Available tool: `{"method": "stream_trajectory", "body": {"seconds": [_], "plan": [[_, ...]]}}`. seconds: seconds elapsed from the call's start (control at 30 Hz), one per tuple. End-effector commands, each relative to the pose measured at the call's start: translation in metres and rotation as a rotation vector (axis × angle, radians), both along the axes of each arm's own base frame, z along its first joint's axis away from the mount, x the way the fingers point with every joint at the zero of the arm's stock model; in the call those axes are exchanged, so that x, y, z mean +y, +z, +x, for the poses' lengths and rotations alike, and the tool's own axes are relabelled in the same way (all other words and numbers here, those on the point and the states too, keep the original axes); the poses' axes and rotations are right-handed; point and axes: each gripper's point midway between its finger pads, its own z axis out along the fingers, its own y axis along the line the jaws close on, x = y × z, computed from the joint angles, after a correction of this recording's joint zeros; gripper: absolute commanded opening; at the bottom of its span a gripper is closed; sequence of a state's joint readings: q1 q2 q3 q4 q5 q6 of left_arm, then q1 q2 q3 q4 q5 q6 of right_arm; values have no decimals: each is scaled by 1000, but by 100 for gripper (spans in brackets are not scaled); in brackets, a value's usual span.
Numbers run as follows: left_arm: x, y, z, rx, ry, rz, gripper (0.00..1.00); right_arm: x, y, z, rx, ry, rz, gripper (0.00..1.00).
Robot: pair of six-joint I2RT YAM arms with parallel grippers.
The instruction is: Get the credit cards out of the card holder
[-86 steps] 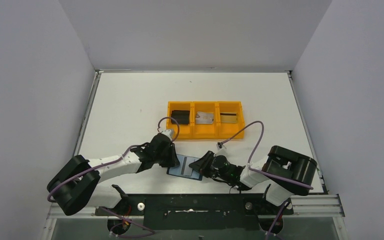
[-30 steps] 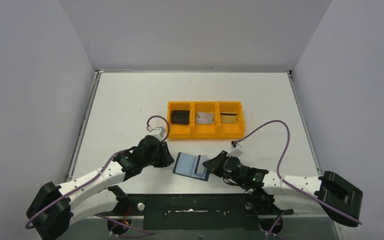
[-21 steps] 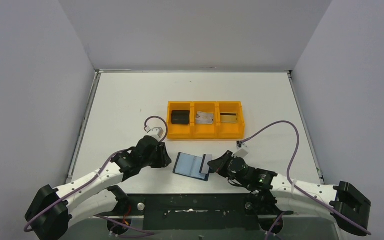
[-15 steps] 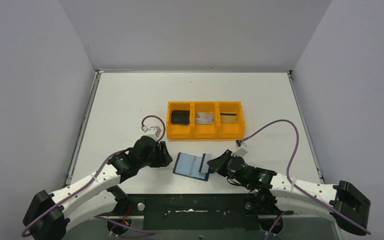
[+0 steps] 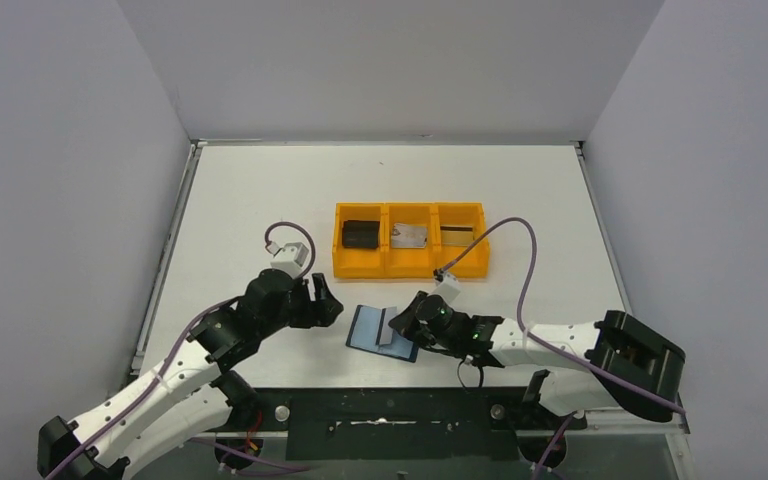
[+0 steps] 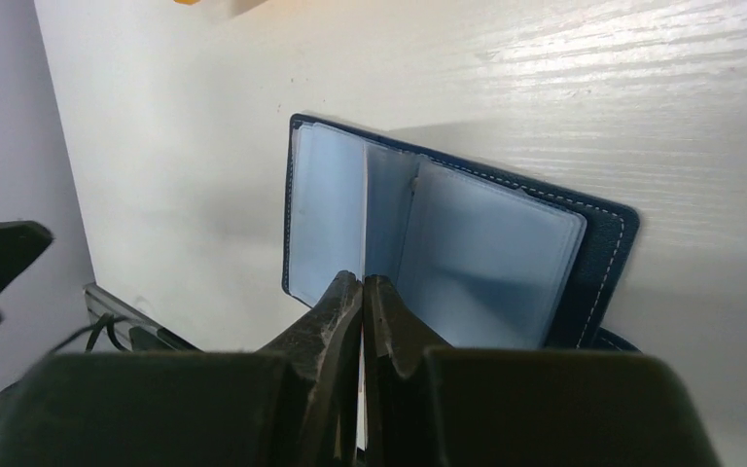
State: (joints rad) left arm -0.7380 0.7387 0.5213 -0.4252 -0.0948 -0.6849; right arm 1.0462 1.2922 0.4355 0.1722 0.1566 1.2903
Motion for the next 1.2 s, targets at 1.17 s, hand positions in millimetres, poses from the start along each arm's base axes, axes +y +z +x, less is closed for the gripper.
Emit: {"method": "stream_trajectory", "body": {"seconds": [1.17], "plan": [[90, 70, 80, -214, 261, 5, 90, -73, 183, 155, -972, 186, -945, 0]]}}
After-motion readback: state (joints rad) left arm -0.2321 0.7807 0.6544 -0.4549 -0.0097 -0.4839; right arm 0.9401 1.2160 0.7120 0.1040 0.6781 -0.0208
